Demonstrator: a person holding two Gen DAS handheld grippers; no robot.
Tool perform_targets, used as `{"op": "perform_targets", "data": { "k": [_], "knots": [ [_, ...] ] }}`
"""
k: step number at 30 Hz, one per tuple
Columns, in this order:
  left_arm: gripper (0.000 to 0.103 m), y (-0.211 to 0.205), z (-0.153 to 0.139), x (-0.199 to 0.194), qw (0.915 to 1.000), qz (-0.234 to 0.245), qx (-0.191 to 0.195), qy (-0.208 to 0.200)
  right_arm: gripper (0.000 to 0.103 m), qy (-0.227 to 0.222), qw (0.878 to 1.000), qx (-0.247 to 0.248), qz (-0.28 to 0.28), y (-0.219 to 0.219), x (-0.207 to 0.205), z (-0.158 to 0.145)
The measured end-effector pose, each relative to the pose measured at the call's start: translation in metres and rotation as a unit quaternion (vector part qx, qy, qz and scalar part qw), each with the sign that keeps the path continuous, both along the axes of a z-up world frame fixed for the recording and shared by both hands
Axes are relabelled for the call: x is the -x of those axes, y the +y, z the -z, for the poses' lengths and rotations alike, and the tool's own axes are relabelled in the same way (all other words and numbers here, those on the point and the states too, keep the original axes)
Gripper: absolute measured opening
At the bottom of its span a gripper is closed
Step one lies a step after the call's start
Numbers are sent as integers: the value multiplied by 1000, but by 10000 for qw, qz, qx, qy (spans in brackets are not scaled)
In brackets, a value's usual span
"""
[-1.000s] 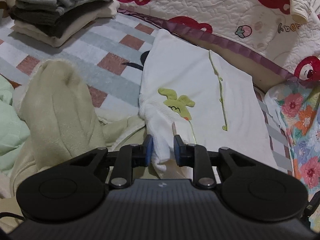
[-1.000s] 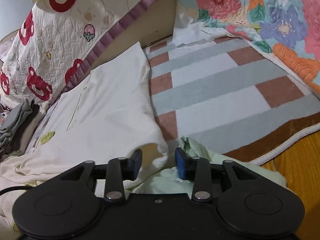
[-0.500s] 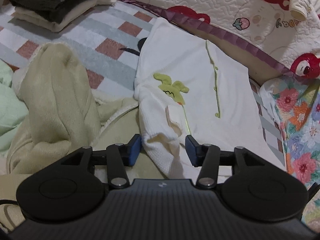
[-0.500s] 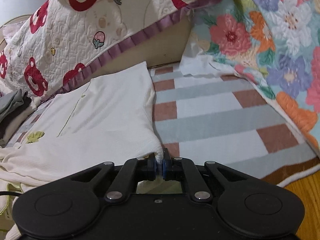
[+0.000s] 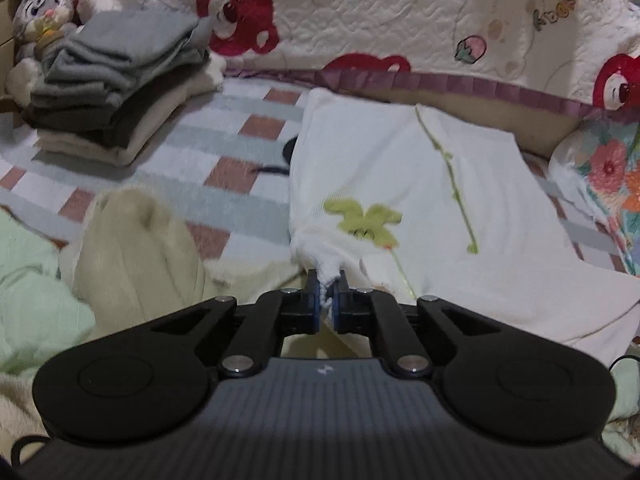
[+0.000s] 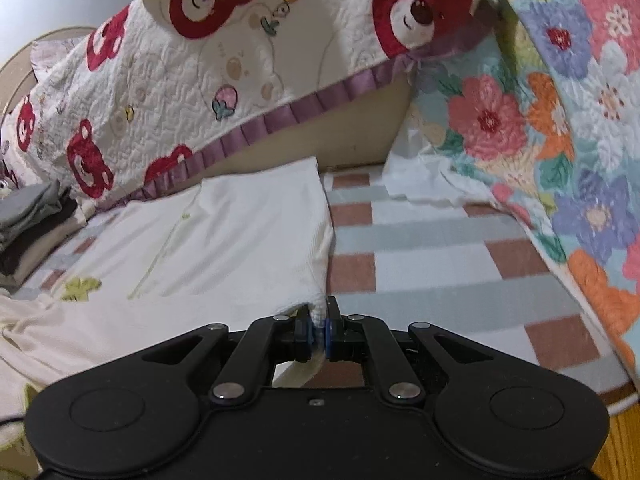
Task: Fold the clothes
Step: 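Grasp the garment hem with the left tool while the right tool holds its edge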
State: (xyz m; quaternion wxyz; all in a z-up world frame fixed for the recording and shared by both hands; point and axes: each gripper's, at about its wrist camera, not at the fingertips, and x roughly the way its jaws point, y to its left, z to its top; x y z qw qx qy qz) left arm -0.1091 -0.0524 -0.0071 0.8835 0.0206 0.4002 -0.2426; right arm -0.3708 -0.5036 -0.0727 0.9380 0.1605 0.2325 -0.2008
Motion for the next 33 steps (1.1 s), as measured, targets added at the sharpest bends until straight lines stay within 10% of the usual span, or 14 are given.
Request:
{"op": "perform_targets", "data": {
  "k": [21, 33],
  "knots": [
    [5, -81, -59, -75, 9875, 593, -624, -1322, 7, -27, 9913, 1152, -630, -38, -122, -88],
    [5, -98, -22, -188, 9940, 558, -465, -824, 6, 1048, 9829, 1397, -582, -56, -216, -91]
  ]
}}
